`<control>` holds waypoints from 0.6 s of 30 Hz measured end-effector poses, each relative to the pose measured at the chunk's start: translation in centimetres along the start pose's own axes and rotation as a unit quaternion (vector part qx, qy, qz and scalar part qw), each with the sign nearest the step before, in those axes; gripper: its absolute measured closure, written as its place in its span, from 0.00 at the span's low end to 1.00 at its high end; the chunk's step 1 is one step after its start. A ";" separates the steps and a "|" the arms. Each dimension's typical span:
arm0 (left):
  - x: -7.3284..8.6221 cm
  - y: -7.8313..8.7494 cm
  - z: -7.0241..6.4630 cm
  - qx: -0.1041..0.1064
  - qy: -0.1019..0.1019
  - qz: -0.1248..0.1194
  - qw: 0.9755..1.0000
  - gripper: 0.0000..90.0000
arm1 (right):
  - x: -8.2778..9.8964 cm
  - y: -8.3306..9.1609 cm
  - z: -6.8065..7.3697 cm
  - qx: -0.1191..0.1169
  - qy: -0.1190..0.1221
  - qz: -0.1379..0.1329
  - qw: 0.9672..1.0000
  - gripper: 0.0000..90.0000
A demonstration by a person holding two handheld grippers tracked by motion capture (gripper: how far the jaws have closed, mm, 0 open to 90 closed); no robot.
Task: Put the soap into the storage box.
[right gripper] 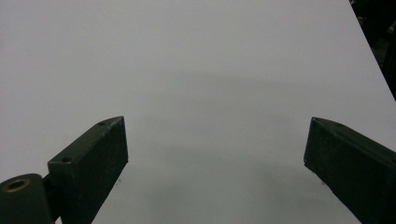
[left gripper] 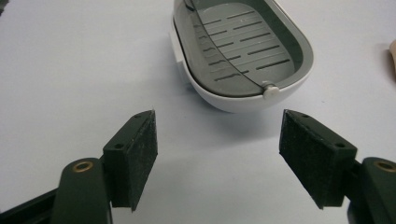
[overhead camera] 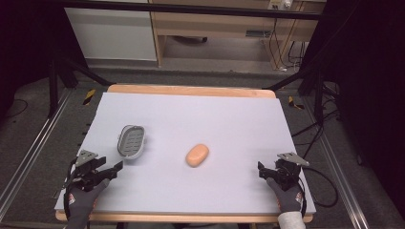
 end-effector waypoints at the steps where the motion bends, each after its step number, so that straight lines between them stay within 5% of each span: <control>1: 0.0 0.0 -0.1 0.002 -0.002 0.000 1.000 0.31 | 0.0 0.0 0.0 0.000 0.002 0.000 1.000 0.07; 18: -0.6 0.3 -2.3 0.017 -0.021 -0.011 1.000 0.37 | 0.1 0.2 0.6 0.002 0.014 0.002 1.000 0.07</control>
Point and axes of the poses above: each handheld gripper's, and its own axes: y roughly backward along the jaws, x roughly out of its underside, z roughly to its left, the point moved 2 cm from there along -y, roughly forward along the jaws, and after that the axes turned 5 degrees about x, right-handed, at the moved point
